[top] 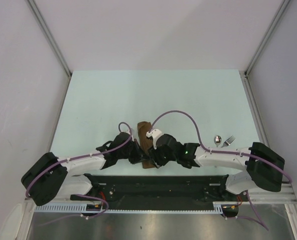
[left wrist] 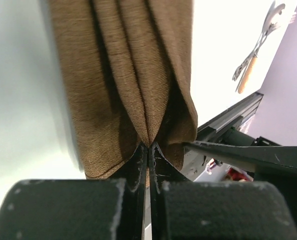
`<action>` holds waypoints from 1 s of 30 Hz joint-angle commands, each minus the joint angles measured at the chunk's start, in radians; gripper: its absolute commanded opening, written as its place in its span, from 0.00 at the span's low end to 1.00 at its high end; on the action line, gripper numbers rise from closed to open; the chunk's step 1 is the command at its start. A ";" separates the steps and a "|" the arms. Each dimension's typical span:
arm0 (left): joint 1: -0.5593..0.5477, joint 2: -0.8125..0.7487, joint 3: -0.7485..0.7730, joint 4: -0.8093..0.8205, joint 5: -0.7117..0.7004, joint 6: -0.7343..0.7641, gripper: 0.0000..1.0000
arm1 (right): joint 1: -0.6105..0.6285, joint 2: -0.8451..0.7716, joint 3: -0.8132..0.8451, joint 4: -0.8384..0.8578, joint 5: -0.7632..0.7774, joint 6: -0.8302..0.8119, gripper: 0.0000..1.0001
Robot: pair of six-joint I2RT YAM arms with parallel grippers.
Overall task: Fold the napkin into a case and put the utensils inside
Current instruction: Stuff the smaller-rectangle-folded napkin at the center of the board.
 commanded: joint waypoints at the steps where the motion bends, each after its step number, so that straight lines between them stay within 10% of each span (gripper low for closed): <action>1: 0.017 -0.012 -0.019 0.057 0.065 -0.088 0.00 | 0.025 0.032 0.052 -0.005 0.087 -0.044 0.49; 15: 0.031 -0.006 -0.045 0.113 0.097 -0.160 0.00 | 0.094 0.124 0.095 0.001 0.182 -0.041 0.51; 20: 0.033 -0.029 -0.045 0.102 0.085 -0.114 0.00 | 0.094 0.120 0.100 0.002 0.215 -0.022 0.08; 26: 0.033 -0.145 -0.030 -0.028 -0.005 0.034 0.51 | 0.085 0.128 0.092 0.011 0.196 -0.008 0.00; 30: 0.039 -0.266 -0.018 -0.205 -0.165 0.113 0.50 | 0.080 0.118 0.084 0.016 0.188 0.002 0.00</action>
